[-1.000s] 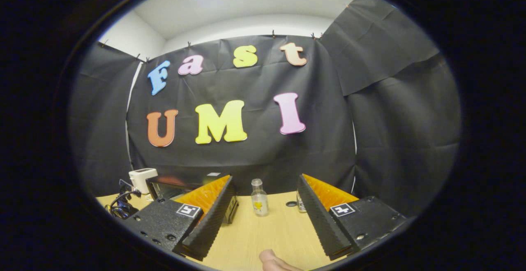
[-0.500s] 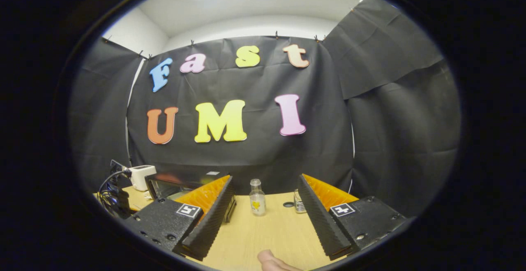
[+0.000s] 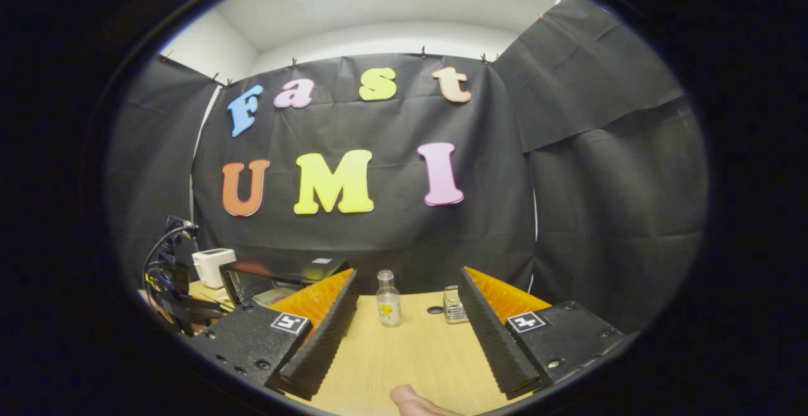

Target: Open the electric oven with the left hand, put the food in, and close the electric oven.

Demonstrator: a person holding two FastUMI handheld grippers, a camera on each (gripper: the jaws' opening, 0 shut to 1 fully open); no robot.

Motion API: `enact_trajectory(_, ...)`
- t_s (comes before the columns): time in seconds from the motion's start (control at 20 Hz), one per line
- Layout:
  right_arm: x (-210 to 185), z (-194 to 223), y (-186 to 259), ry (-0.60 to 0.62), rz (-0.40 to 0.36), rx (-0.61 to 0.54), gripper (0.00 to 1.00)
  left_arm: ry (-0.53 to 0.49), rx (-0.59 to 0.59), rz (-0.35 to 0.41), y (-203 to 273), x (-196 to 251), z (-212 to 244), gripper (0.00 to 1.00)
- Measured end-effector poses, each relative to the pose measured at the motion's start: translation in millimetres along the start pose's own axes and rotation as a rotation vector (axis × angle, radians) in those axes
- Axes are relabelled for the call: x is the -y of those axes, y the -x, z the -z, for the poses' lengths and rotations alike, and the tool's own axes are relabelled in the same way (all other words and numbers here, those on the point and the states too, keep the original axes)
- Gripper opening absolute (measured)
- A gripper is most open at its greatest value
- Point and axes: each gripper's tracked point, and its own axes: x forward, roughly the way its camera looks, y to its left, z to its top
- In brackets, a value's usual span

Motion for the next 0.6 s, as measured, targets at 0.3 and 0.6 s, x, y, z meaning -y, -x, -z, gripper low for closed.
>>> enact_trajectory(0.3, 1.7, -6.6, 20.4, 0.022, 0.007, 0.003, 0.96, -0.034, 0.013, -0.01, -9.4, -1.5, -28.0, 0.98)
enact_trajectory(0.6, 3.3, -10.9, 59.9, 0.014, 0.003, -0.002, 0.96, -0.02, 0.049, -0.053, -17.1, -10.2, -48.9, 0.97)
